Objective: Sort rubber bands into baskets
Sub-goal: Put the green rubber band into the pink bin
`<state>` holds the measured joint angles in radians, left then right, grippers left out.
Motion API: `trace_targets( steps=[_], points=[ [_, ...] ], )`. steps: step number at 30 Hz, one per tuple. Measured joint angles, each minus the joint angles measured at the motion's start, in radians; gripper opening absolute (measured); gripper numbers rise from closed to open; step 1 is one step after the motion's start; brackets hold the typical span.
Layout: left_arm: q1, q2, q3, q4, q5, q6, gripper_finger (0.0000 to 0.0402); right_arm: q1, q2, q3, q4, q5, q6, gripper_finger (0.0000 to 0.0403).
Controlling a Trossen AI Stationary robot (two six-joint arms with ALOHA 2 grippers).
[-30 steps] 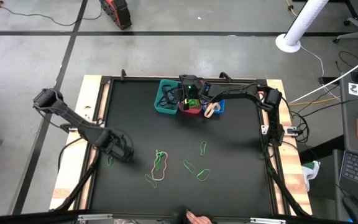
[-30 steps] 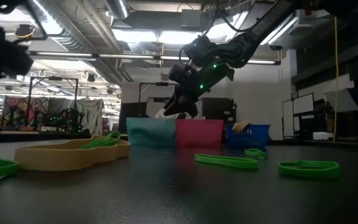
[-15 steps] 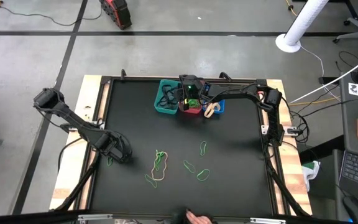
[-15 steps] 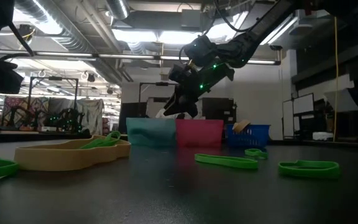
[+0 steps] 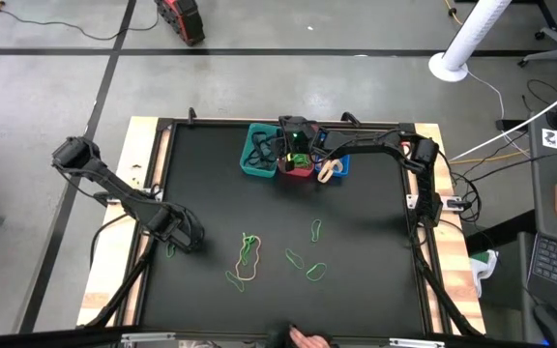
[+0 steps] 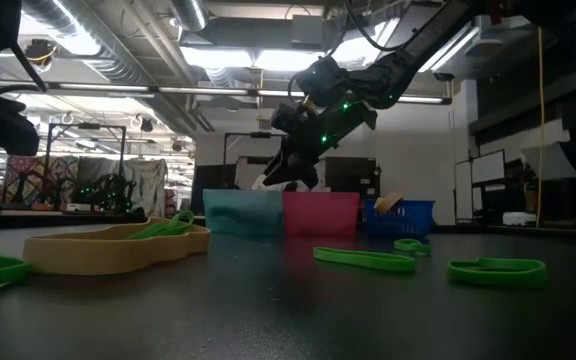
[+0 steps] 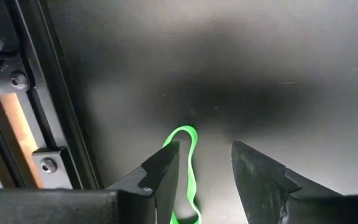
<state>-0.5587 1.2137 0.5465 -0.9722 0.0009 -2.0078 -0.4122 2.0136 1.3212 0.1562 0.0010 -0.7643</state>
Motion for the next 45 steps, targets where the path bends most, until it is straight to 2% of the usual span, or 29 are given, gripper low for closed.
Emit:
trace_targets(
  steps=[16, 25, 31, 37, 45],
  points=[
    [0.0, 0.031, 0.0, 0.045, 0.004, 0.016, 0.0116, 0.0, 0.0, 0.0, 0.001, 0.0, 0.0, 0.016],
    [0.0, 0.031, 0.0, 0.061, 0.149, 0.027, 0.0115, 0.0, 0.0, 0.0, 0.008, 0.0, 0.0, 0.016],
    [0.0, 0.031, 0.0, 0.06, 0.142, 0.026, 0.0115, 0.0, 0.0, 0.0, 0.008, 0.0, 0.0, 0.016],
    [0.0, 0.031, -0.002, 0.056, 0.051, 0.026, 0.0115, 0.0, 0.0, 0.0, 0.007, 0.0, 0.0, 0.016],
    [0.0, 0.024, -0.059, 0.107, 0.052, 0.017, 0.0115, 0.0, 0.0, 0.0, 0.007, 0.0, 0.0, 0.016]
  ],
)
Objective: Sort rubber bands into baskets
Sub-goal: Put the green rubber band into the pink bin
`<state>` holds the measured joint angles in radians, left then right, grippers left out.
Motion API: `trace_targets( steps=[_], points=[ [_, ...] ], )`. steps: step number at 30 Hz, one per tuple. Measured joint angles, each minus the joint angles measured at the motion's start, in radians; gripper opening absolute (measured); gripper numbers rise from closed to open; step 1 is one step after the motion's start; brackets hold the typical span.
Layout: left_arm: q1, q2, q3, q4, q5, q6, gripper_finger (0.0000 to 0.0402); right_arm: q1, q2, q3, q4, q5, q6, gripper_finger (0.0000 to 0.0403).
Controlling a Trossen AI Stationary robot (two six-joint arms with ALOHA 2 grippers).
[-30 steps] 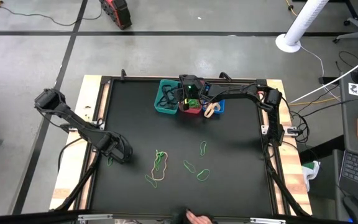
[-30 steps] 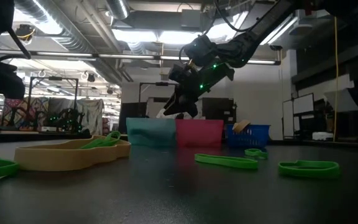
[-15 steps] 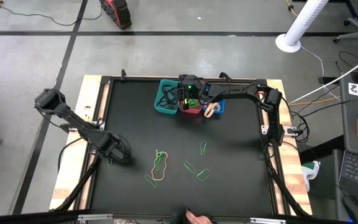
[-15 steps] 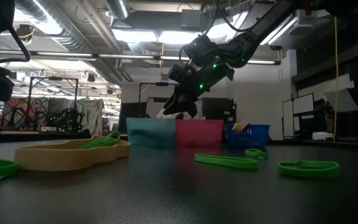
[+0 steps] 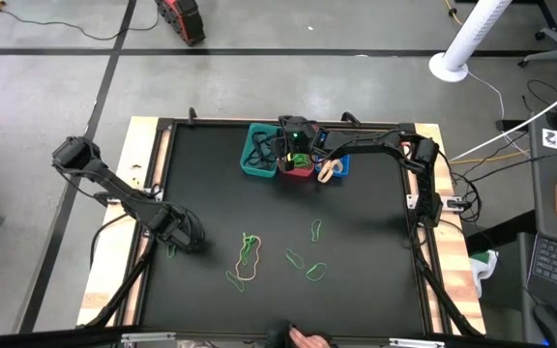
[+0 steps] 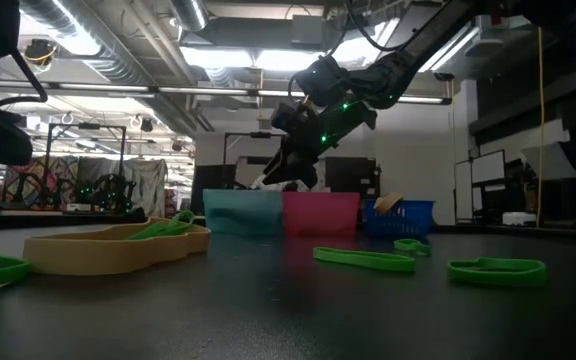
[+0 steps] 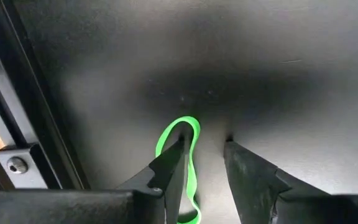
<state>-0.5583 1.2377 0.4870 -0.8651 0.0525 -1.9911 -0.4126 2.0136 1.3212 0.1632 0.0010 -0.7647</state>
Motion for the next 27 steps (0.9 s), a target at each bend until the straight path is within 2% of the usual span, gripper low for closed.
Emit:
trace_targets(
  steps=[5, 13, 19, 23, 27],
  points=[
    [0.0, -0.013, 0.006, 0.0, -0.003, 0.006, 0.0103, 0.0, 0.0, 0.0, 0.002, 0.0, 0.0, 0.016],
    [0.0, -0.041, 0.018, 0.029, -0.007, 0.008, 0.0008, 0.007, 0.0, 0.091, -0.071, 0.029, 0.0, 0.016],
    [0.001, -0.043, 0.019, 0.137, -0.013, 0.03, 0.0003, 0.024, 0.0, 0.221, -0.245, 0.09, 0.0, 0.016],
    [0.002, -0.043, 0.019, 0.257, -0.102, 0.05, 0.0002, 0.042, -0.003, 0.337, -0.436, 0.094, 0.001, 0.016],
    [0.003, -0.043, 0.02, 0.396, -0.267, 0.09, 0.0002, 0.048, -0.035, 0.427, -0.623, 0.081, 0.0, 0.016]
  ],
)
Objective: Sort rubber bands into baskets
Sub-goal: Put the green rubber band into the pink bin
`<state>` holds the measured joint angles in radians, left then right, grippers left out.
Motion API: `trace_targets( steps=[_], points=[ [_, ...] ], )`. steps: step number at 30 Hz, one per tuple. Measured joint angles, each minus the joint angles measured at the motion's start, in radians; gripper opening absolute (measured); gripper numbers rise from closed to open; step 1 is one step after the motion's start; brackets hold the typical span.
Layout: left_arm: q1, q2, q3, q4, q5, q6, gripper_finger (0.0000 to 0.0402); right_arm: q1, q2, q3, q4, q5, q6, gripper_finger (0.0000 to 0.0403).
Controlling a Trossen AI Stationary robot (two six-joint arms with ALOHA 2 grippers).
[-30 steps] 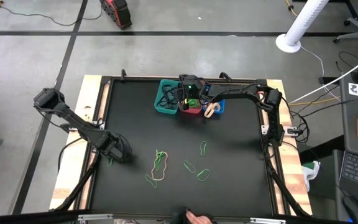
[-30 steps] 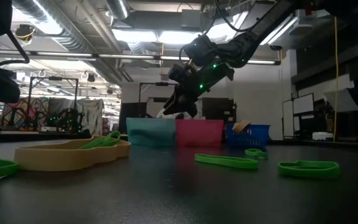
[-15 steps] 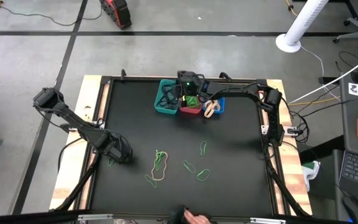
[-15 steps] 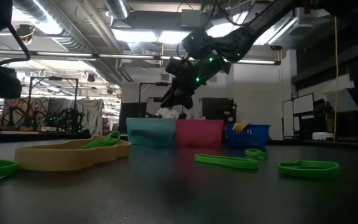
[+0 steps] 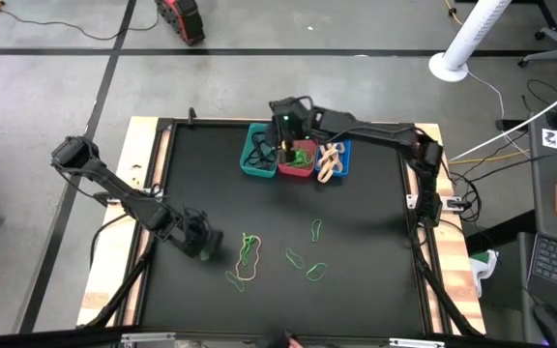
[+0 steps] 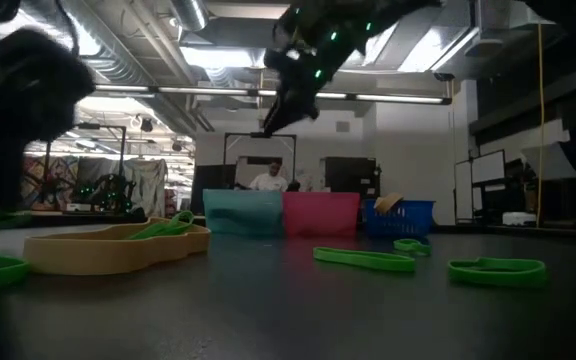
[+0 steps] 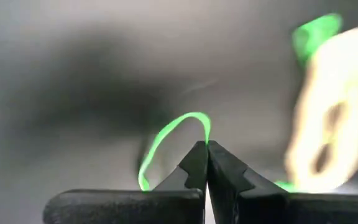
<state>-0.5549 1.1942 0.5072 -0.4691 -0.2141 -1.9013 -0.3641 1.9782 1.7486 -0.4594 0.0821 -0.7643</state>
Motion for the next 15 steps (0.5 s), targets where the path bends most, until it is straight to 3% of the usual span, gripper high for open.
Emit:
trace_targets(
  steps=[6, 11, 15],
  points=[
    [0.044, 0.0, 0.001, 0.192, -0.227, 0.116, 0.0001, -0.002, -0.136, 0.029, -0.234, -0.028, 0.01, 0.016],
    [0.149, 0.0, 0.001, 0.319, -0.3, 0.296, 0.0001, -0.002, -0.276, 0.03, -0.45, -0.061, 0.08, 0.016],
    [0.26, 0.0, 0.001, 0.481, -0.309, 0.513, 0.0001, -0.002, -0.365, 0.029, -0.588, -0.147, 0.155, 0.016]
  ],
)
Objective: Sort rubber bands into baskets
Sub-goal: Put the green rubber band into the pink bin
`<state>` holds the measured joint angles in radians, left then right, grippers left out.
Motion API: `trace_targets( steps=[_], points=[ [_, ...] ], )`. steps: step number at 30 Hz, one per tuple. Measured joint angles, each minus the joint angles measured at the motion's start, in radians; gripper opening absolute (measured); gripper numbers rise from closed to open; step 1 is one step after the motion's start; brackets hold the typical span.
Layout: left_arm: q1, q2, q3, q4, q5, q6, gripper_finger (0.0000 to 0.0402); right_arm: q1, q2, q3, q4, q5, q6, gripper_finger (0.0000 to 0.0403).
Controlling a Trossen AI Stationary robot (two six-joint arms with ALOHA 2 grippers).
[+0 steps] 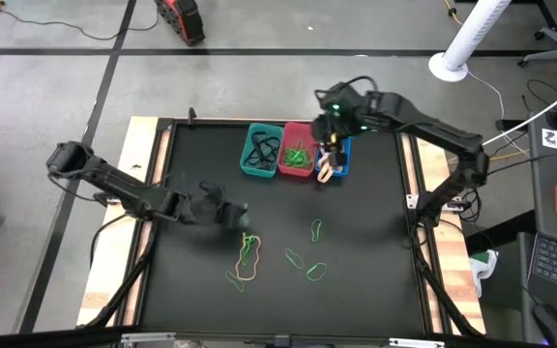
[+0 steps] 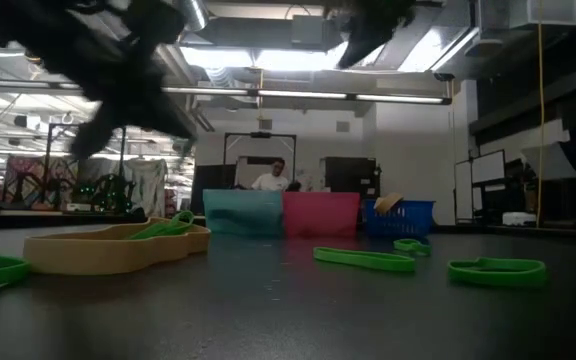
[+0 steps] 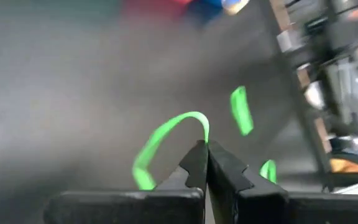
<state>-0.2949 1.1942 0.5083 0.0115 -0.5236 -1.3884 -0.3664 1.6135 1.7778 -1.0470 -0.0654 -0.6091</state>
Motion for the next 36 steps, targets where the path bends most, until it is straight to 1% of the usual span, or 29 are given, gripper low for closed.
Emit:
trace_targets(
  steps=[2, 5, 9, 13, 17, 22, 25, 30, 32, 36],
  points=[
    [0.056, 0.0, 0.0, 0.1, 0.0, 0.128, 0.0001, 0.0, -0.035, -0.006, -0.046, -0.05, 0.028, 0.016],
    [0.136, 0.0, 0.001, 0.25, 0.002, 0.313, 0.0, 0.001, -0.077, -0.009, -0.058, -0.117, 0.057, 0.016],
    [0.239, 0.0, 0.002, 0.4, 0.014, 0.511, 0.0, 0.0, -0.105, -0.008, -0.135, -0.216, 0.122, 0.016],
    [0.333, 0.0, 0.006, 0.459, 0.024, 0.612, 0.0, 0.013, -0.109, -0.03, -0.213, -0.305, 0.138, 0.016],
    [0.402, 0.047, 0.052, 0.478, 0.084, 0.665, 0.0, 0.056, -0.12, -0.137, -0.202, -0.329, 0.139, 0.016],
    [0.457, 0.184, 0.167, 0.5, 0.158, 0.74, 0.0, 0.133, -0.134, -0.315, -0.109, -0.329, 0.175, 0.016],
    [0.487, 0.286, 0.253, 0.499, 0.18, 0.799, 0.0, 0.175, -0.142, -0.433, -0.025, -0.33, 0.22, 0.016],
    [0.534, 0.458, 0.388, 0.493, 0.218, 0.909, 0.0, 0.247, -0.139, -0.625, 0.165, -0.33, 0.315, 0.016],
    [0.553, 0.517, 0.432, 0.494, 0.235, 0.944, 0.0, 0.271, -0.136, -0.698, 0.232, -0.329, 0.324, 0.016],
    [0.587, 0.602, 0.486, 0.494, 0.235, 1.002, 0.0, 0.32, -0.137, -0.806, 0.348, -0.329, 0.325, 0.016]
  ],
)
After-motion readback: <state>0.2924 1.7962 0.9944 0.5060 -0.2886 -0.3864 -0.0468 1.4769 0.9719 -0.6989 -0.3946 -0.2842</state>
